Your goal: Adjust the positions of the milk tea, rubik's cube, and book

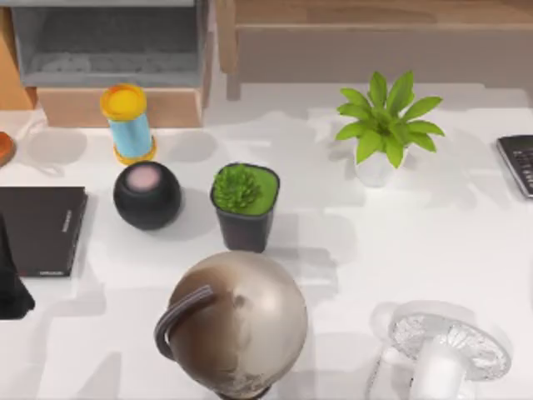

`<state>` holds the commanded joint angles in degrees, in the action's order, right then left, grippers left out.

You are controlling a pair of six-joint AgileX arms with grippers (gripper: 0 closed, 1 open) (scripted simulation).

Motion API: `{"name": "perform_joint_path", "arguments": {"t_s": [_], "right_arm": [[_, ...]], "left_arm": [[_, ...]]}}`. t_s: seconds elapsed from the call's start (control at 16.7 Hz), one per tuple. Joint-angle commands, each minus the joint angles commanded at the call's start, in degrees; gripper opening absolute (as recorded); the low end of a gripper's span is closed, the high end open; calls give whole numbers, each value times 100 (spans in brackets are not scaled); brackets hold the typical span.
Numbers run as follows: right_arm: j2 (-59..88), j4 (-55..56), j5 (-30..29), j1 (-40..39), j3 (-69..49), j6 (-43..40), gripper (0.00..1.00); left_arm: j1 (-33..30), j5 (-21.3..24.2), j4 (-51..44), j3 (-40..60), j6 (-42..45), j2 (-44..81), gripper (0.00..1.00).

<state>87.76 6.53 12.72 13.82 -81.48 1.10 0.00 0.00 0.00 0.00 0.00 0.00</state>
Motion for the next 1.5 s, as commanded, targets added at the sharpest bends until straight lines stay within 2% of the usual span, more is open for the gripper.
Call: {"name": "perform_joint_path", "arguments": {"t_s": [0.3,0.9,1.26,1.5], "right_arm": [[344,36,-35,-129,-439,-52,0],[2020,-305,-291,-272,-2430,-77,0],[2243,-357,-318,-268,-2603,-24,0],[2243,-357,-318,-268,-2603,-24,30]], "left_arm": [[0,0,0,0,0,0,100],[0,0,0,0,0,0,100],[0,0,0,0,0,0,100],[0,0,0,0,0,0,100]]}}
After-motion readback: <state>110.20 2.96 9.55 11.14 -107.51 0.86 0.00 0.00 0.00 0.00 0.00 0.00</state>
